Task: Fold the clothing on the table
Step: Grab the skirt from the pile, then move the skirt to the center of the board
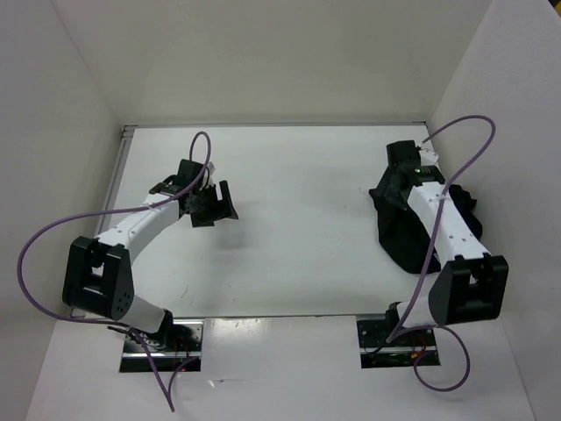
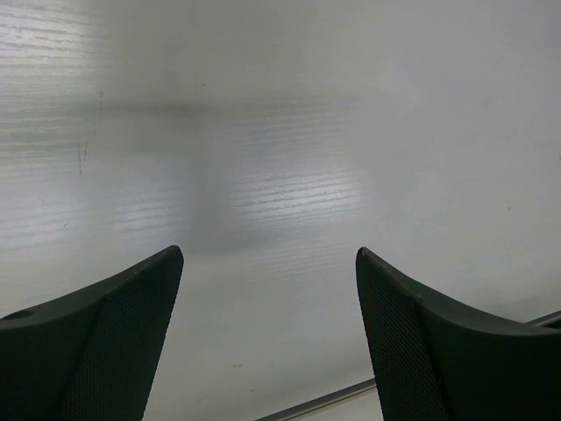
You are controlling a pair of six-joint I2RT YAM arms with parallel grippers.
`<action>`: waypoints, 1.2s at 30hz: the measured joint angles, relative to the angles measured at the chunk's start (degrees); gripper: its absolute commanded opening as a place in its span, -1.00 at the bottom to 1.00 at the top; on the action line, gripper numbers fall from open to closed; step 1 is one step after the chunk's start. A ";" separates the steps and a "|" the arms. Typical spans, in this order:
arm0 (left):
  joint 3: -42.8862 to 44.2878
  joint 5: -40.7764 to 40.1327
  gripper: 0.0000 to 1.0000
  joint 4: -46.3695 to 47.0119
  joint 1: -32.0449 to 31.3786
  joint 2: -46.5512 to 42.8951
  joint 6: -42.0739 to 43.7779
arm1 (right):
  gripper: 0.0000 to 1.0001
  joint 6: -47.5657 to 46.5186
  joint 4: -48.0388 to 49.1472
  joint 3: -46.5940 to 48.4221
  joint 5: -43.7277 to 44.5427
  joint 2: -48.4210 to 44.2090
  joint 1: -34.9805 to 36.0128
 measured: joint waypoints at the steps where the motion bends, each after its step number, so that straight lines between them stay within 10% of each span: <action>1: 0.22 -0.02 0.72 0.00 0.00 0.00 0.20 | 0.68 0.00 -0.37 -0.35 -0.66 1.64 0.00; 11: 1.27 -0.04 0.72 -0.04 0.00 -1.86 1.38 | 0.59 0.26 0.02 -0.35 -0.55 21.44 0.00; 14: 0.31 -0.04 0.72 0.15 0.00 -3.80 1.44 | 0.07 0.59 0.79 -0.35 1.46 24.15 0.00; 15: 0.00 -0.04 0.72 0.13 0.00 -4.00 1.44 | -0.56 0.74 1.09 -0.35 1.84 24.72 0.00; 17: -0.33 -0.04 0.72 0.00 0.00 -4.04 1.44 | -1.00 0.81 1.46 -0.28 2.29 25.68 0.00; 36: -0.28 -0.09 0.72 -0.70 0.00 -3.96 1.92 | -1.00 -6.91 2.93 43.91 -12.50 0.35 17.25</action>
